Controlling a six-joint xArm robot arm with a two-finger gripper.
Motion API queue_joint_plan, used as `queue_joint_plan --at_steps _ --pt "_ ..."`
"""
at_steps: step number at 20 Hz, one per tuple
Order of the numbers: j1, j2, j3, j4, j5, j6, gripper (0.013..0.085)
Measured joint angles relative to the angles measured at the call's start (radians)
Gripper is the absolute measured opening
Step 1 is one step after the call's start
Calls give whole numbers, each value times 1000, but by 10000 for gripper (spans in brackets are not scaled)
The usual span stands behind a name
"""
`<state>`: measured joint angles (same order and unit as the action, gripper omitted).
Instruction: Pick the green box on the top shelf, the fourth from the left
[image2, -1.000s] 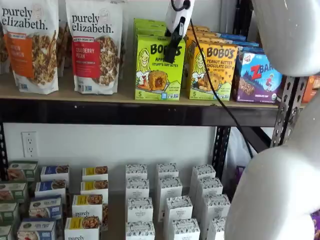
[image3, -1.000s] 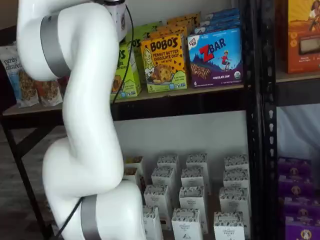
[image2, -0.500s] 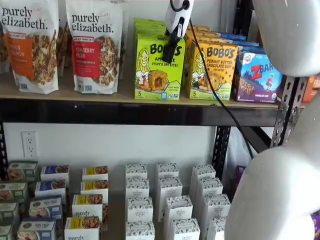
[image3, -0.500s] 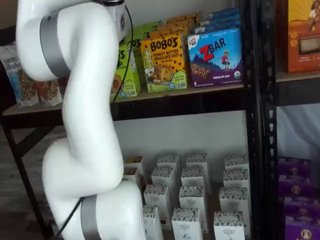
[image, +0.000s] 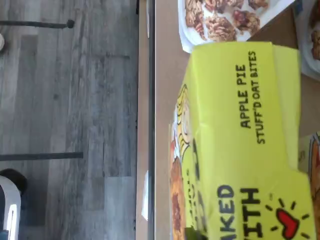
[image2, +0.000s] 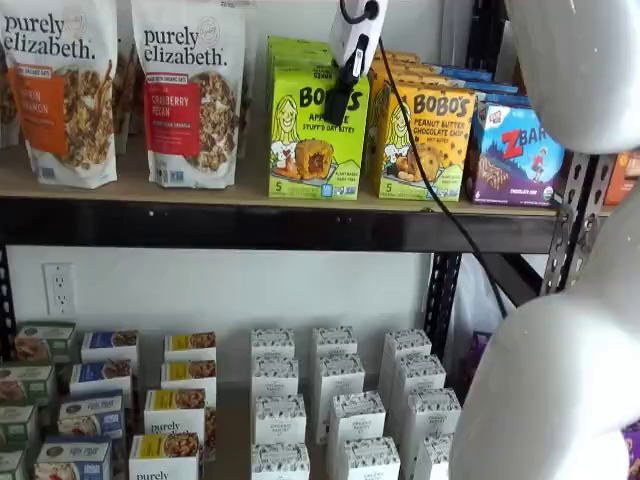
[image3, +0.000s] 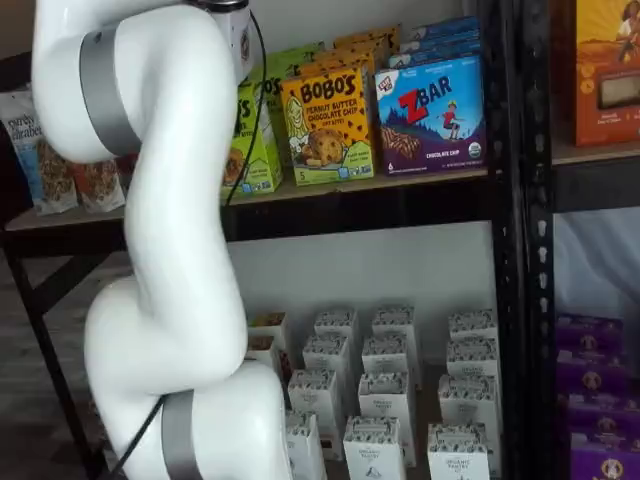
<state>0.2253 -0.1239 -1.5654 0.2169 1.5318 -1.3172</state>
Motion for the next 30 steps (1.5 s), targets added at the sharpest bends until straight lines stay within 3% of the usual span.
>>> queue_joint_plan --at_steps 17,30 --pt "-15 -15 -22 27 67 -5 250" --pt "-25 -93 23 53 105 -3 250"
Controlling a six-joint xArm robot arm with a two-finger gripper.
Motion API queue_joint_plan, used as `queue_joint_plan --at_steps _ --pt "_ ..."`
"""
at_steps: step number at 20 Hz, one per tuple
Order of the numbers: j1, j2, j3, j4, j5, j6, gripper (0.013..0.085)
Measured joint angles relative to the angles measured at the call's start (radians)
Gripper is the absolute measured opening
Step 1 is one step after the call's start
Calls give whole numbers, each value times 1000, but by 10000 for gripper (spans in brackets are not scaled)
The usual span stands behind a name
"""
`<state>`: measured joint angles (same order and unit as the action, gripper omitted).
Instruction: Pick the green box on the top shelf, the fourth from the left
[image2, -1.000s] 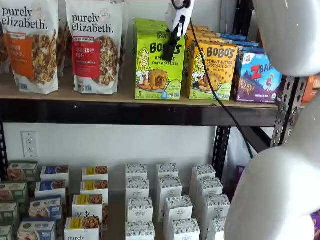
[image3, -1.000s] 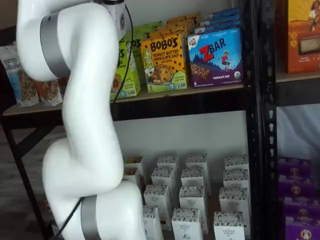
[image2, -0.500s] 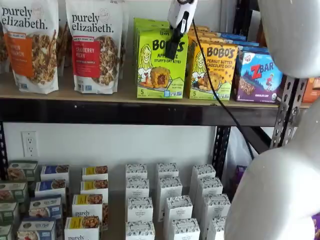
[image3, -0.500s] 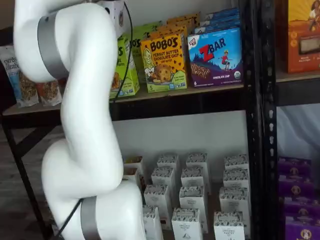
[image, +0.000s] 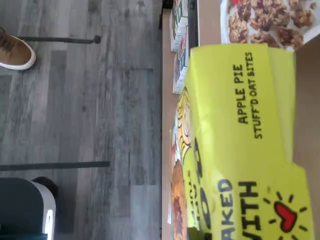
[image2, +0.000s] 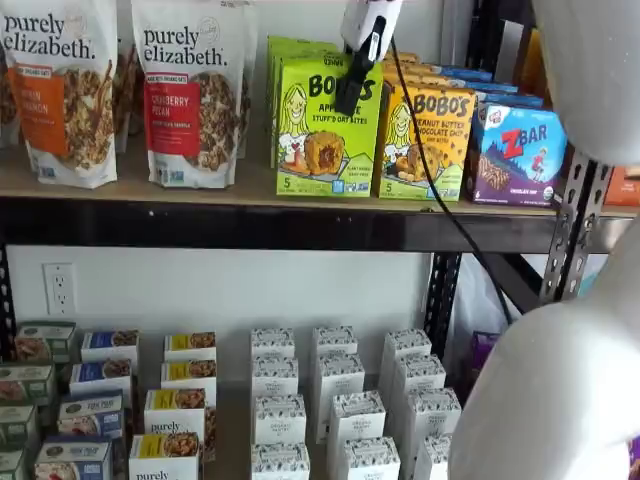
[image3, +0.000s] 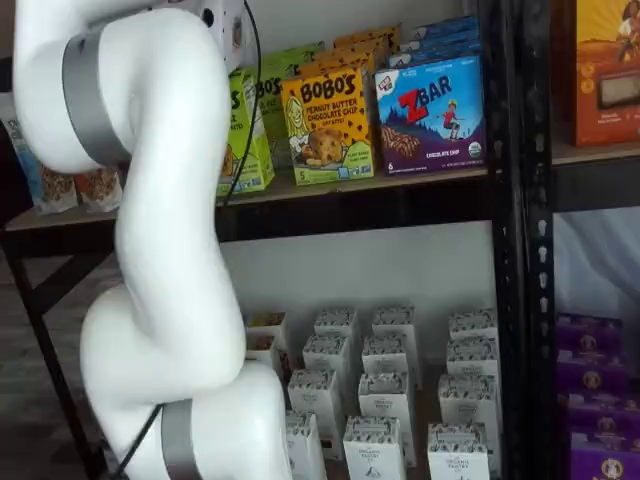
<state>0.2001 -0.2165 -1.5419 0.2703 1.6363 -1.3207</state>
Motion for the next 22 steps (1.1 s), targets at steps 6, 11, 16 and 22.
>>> queue_joint_plan --at_steps 6,11,16,22 --pt "4 -47 34 -2 6 7 250" --pt "7 -88 71 -8 13 10 250" --pt "0 -130 108 1 19 6 250" --pt "-5 -176 143 -2 35 4 250"
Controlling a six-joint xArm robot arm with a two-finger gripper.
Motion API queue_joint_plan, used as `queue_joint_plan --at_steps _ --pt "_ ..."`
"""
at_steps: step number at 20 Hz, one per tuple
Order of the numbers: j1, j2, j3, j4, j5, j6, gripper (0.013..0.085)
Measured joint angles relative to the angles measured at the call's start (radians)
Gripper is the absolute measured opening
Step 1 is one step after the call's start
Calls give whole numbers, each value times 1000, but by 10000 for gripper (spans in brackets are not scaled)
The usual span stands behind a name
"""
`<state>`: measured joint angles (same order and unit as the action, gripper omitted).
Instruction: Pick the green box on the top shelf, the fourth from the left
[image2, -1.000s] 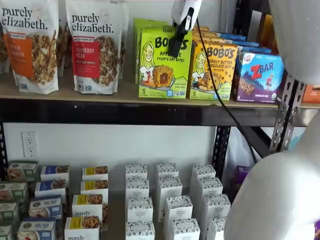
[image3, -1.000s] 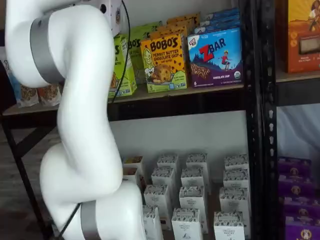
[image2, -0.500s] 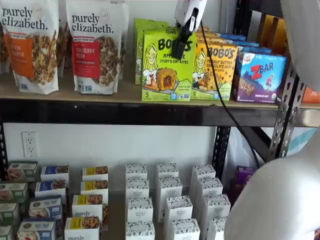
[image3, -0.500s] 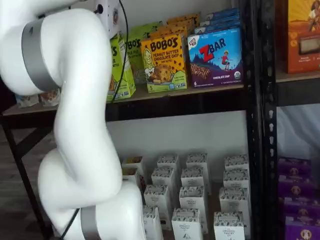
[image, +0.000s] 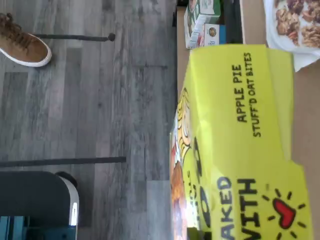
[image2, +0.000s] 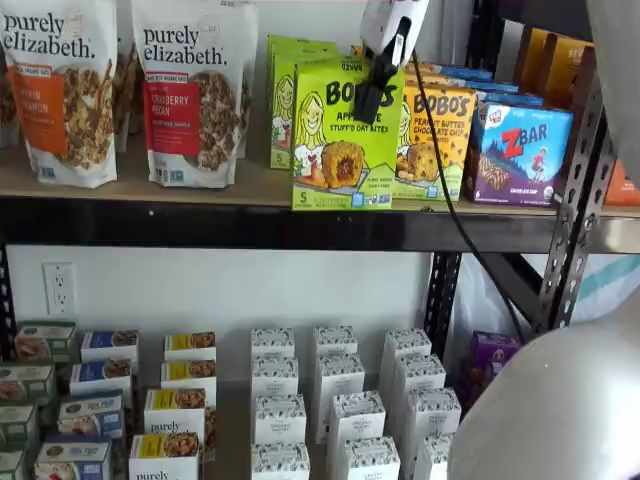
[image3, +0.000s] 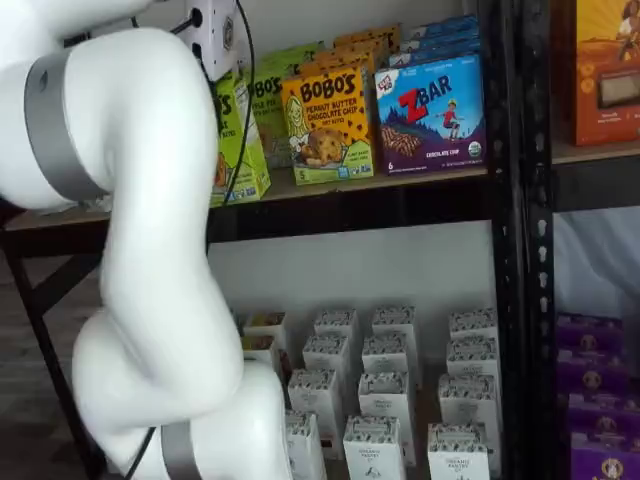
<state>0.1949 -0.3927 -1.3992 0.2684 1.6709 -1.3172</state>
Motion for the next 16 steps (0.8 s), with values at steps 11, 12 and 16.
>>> queue_joint_plan --at_steps 11,12,16 --pt "14 -80 63 -19 12 14 250" --pt "16 -87 70 -22 11 16 250" --pt "25 -113 97 -27 7 24 250"
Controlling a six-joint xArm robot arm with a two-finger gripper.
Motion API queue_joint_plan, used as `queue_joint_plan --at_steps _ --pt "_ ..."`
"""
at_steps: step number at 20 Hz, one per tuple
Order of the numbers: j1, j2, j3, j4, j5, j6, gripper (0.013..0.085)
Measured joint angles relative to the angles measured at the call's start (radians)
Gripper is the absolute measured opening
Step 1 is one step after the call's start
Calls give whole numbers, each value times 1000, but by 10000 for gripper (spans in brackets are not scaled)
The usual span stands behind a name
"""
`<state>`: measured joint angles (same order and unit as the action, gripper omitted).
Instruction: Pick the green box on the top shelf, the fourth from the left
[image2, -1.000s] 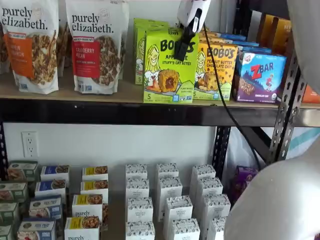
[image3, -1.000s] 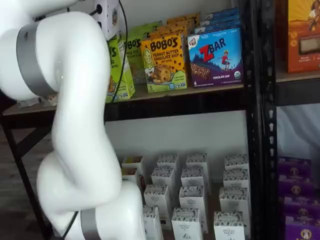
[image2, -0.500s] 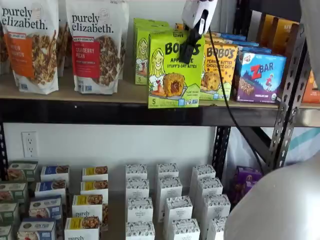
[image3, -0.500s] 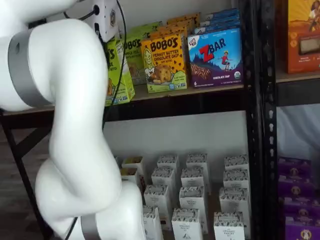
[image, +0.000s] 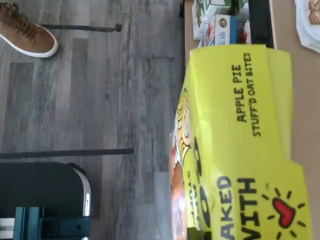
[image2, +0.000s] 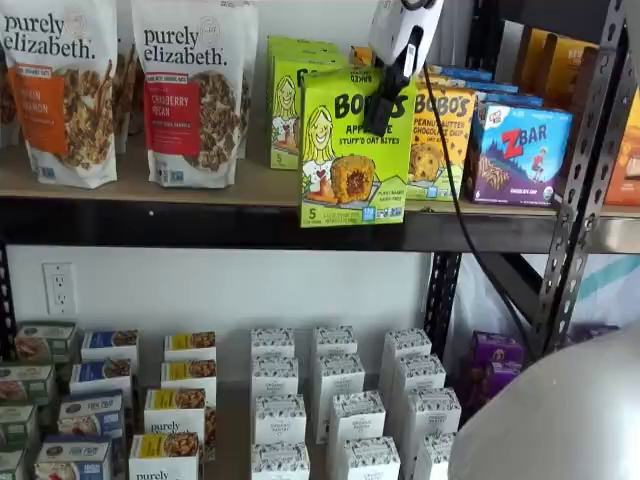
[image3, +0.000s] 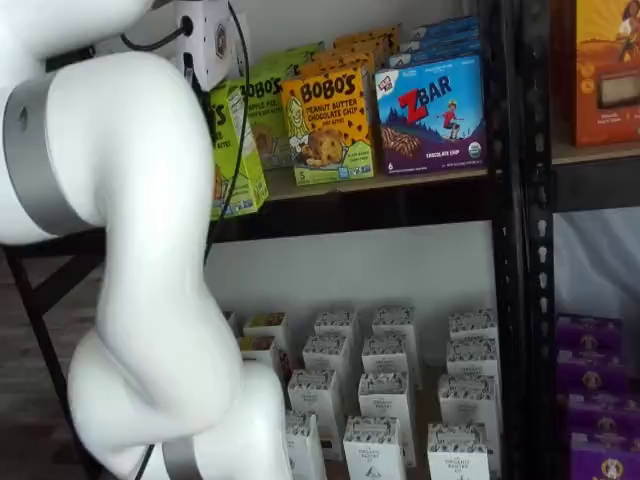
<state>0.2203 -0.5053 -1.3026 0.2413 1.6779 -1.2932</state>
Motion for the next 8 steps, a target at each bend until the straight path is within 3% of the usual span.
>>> queue_joint_plan --at_steps 8 --pt "21 -23 25 -7 6 19 250"
